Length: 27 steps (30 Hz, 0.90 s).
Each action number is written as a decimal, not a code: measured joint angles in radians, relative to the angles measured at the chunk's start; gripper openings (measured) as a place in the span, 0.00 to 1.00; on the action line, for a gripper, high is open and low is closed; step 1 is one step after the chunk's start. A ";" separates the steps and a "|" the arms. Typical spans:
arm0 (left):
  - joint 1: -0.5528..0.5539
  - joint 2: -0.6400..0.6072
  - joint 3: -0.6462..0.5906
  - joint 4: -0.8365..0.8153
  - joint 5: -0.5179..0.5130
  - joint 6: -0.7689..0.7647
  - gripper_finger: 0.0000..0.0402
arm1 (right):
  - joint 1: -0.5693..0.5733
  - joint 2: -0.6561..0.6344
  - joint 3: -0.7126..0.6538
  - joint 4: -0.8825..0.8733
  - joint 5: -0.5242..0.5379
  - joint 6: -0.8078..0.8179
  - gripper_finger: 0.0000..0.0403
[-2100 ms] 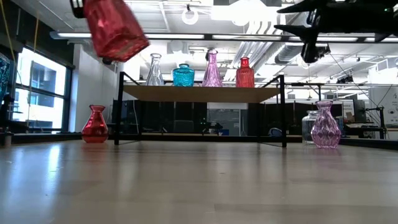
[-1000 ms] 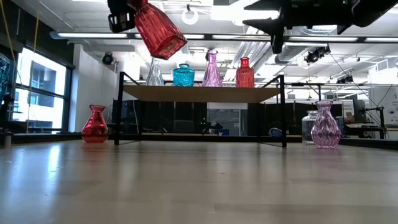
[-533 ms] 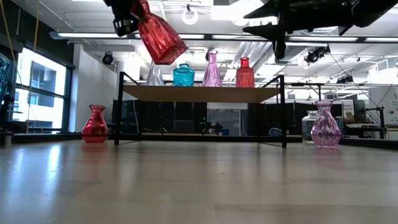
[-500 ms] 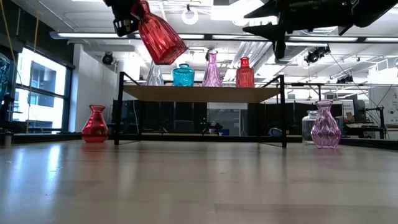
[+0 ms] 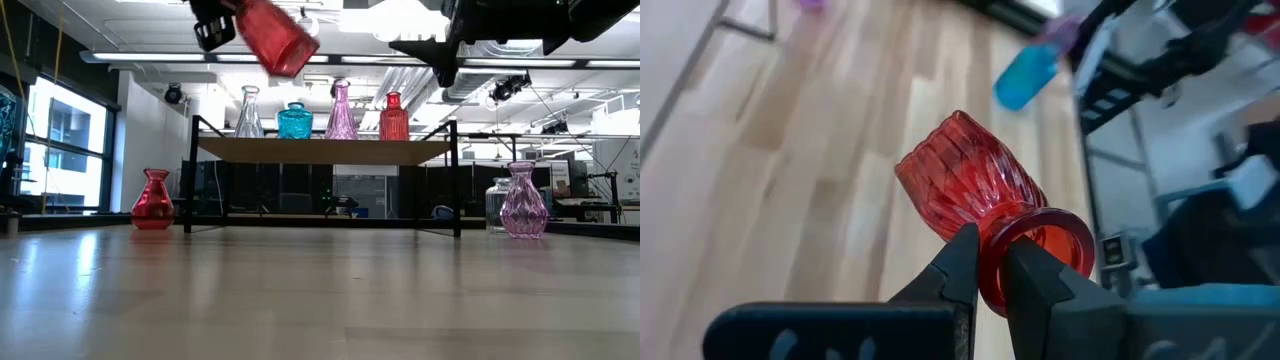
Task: Sort vases onto shelf
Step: Put the bottom red flower vase on the shelf aligned with the other red flower vase
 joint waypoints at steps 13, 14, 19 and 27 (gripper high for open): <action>0.001 0.035 0.000 0.161 0.010 -0.080 0.05 | 0.003 -0.001 0.000 -0.044 0.175 0.157 0.82; 0.002 0.043 0.000 0.173 0.012 -0.090 0.05 | 0.003 -0.001 0.000 -0.040 0.198 0.196 0.82; 0.009 0.091 0.000 0.218 0.012 -0.114 0.05 | 0.003 -0.002 0.000 -0.006 0.315 0.396 0.82; 0.027 0.148 0.007 0.259 0.012 -0.153 0.05 | 0.002 -0.001 0.000 0.026 0.339 0.524 0.82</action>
